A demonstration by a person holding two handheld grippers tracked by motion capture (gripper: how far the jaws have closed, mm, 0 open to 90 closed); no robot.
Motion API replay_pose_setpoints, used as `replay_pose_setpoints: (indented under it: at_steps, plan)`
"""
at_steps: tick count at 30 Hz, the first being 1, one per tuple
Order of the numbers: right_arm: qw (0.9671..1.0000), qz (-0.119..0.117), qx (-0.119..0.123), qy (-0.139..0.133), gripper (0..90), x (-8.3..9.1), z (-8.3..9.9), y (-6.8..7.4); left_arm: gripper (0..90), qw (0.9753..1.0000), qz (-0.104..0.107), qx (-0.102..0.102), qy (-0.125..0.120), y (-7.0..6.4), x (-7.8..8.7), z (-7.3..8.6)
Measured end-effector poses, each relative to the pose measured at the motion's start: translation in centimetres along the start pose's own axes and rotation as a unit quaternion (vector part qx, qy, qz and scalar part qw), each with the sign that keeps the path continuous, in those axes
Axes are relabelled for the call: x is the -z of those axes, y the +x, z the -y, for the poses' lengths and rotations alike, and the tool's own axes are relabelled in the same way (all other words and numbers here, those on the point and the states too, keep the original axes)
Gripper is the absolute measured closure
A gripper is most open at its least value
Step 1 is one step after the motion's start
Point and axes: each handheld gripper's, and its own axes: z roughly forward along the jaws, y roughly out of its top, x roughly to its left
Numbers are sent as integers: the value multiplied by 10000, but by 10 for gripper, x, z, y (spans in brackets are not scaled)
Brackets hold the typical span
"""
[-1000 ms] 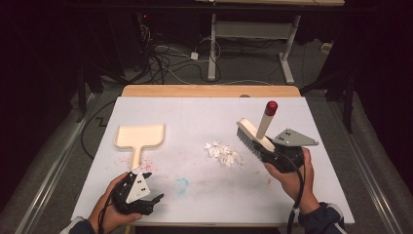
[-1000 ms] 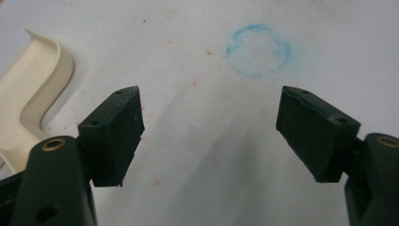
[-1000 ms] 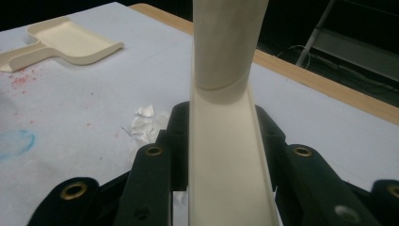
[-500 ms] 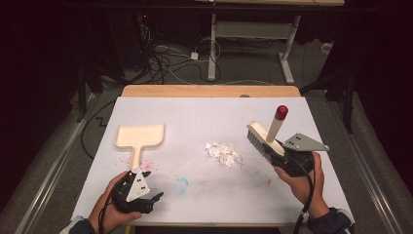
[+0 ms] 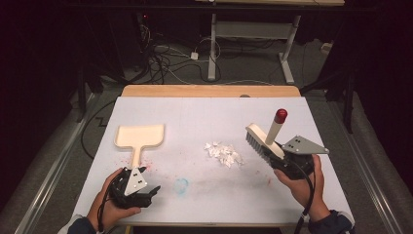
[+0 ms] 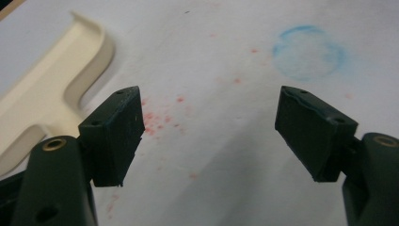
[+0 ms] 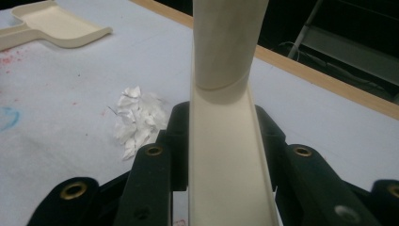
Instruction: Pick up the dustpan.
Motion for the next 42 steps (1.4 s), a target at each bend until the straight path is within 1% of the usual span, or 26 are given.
replay_pose_setpoints:
  at_steps: [1,2,3,5,7,9,11,13,14,15,16,18,19,20,24,25,26,29,30,31,32,33,35,37,40,42]
  plan:
    - [10000,5,49,-2,672,0,0,0,235,9998,-144,93,69,3,-1,0]
    - [10000,9,27,3,672,1,0,1,241,9995,-195,229,114,5,-2,0]
    - [10000,17,14,5,672,2,0,1,242,9987,-240,382,217,7,-2,1]
    - [10000,2,50,-13,672,3,0,2,242,9971,-351,603,301,13,-2,3]
    - [10000,24,61,4,673,3,0,3,242,9946,-452,854,379,18,-3,4]
    - [10000,22,61,5,672,2,0,3,242,9914,-564,1090,458,24,-4,5]
    - [10000,17,75,31,672,1,0,3,242,9872,-644,1364,519,31,-7,5]
    - [10000,26,57,69,673,-1,1,2,242,9825,-633,1660,552,38,-11,6]
    - [9999,39,43,84,673,-2,1,2,242,9796,-708,1776,623,42,-13,5]
    - [9999,45,74,92,672,-3,2,2,242,9767,-741,1910,639,46,-16,4]
    - [9999,46,69,100,673,-3,2,2,245,9736,-738,2065,633,50,-19,4]
    - [9999,53,86,127,672,-5,3,2,253,9680,-758,2292,683,58,-26,4]
    - [9999,50,80,138,673,-5,3,3,255,9663,-748,2354,719,61,-30,3]
    - [9998,54,102,140,673,-6,3,3,255,9653,-721,2399,742,64,-35,3]
    - [9998,63,83,162,673,-7,3,3,269,9602,-849,2514,867,73,-54,0]
    - [9998,56,93,155,673,-7,4,3,261,9601,-836,2537,826,75,-57,-1]
    - [9998,70,98,151,673,-7,4,2,258,9591,-814,2588,804,77,-59,-2]
    - [9999,75,45,149,673,-7,4,1,271,9548,-716,2796,718,83,-65,-3]
    - [9998,76,35,156,673,-7,5,1,272,9528,-651,2888,671,85,-66,-2]
    - [9998,67,42,163,673,-8,5,1,272,9505,-643,2982,589,87,-67,-1]
    - [9998,65,82,161,673,-8,5,1,296,9486,-706,3037,534,88,-67,0]
    - [9998,63,67,176,673,-8,6,2,327,9489,-709,3032,514,89,-68,1]
    - [9998,59,70,183,672,-9,6,2,363,9486,-769,3038,446,90,-69,1]
    - [9998,64,104,165,673,-9,6,2,407,9504,-757,2987,419,92,-70,2]
    - [9998,60,77,168,673,-9,5,2,476,9506,-767,2980,401,93,-71,2]
    - [9998,55,76,183,672,-9,5,2,519,9513,-764,2960,396,94,-71,2]
